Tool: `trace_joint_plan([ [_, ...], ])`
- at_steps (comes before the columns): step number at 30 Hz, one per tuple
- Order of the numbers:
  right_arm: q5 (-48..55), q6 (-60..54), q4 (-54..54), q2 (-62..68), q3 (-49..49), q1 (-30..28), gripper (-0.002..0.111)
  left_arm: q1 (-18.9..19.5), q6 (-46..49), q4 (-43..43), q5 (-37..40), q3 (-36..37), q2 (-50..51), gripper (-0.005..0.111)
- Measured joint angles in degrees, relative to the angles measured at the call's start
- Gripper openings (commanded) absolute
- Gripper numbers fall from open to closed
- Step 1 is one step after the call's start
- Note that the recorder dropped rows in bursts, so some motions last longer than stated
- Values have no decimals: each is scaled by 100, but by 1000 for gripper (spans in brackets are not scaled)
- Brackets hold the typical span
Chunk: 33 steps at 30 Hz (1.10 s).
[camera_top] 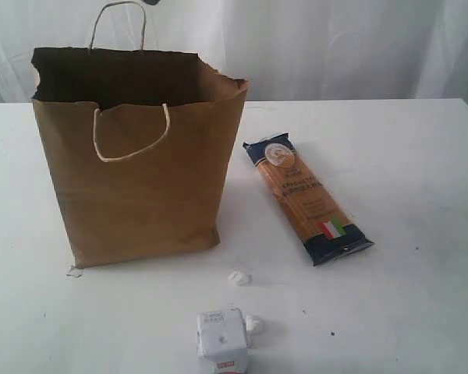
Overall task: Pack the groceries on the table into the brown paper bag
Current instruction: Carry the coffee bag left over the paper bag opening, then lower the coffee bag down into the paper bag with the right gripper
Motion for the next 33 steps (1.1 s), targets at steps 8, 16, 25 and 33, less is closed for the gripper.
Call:
trace_joint_plan([
  [8, 164, -563, 12, 627, -541, 310, 0, 0, 0, 0, 0, 0, 0, 0],
  [16, 599, -906, 12, 1080, -900, 382, 0, 0, 0, 0, 0, 0, 0, 0],
  [25, 765, -1572, 12, 1493, -927, 382, 0, 0, 0, 0, 0, 0, 0, 0],
  [33, 865, -1817, 12, 1885, -927, 277, 0, 0, 0, 0, 0, 0, 0, 0],
])
